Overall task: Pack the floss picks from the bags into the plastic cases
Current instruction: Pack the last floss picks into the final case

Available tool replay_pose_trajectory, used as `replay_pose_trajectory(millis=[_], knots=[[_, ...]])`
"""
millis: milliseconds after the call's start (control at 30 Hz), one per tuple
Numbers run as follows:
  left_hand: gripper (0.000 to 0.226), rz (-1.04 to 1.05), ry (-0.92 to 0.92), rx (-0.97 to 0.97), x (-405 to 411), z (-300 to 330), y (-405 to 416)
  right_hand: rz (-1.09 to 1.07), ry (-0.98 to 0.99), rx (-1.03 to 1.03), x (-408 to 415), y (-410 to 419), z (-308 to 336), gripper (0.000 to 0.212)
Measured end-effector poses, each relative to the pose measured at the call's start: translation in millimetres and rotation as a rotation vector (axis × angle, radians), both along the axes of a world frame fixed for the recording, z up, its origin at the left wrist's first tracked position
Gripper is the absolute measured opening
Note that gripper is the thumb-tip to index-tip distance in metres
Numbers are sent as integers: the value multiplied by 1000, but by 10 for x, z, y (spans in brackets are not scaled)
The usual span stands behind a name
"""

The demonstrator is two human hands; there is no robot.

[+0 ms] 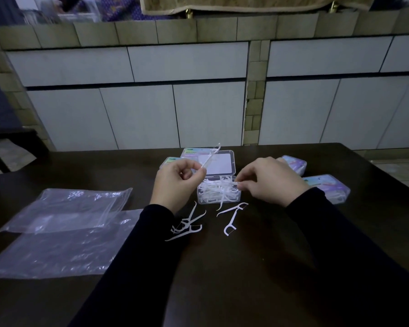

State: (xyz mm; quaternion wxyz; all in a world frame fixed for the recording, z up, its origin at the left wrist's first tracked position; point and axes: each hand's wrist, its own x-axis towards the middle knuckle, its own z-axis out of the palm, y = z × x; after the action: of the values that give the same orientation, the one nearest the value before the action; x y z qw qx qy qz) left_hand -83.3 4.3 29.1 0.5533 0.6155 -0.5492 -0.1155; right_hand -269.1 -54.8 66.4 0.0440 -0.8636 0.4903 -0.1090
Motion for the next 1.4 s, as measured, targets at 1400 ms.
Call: replay_pose_trajectory(millis=[1400], knots=[[6,-3,-423,172,6,-156,-215,90,-283,245,38,-332,-524,94]])
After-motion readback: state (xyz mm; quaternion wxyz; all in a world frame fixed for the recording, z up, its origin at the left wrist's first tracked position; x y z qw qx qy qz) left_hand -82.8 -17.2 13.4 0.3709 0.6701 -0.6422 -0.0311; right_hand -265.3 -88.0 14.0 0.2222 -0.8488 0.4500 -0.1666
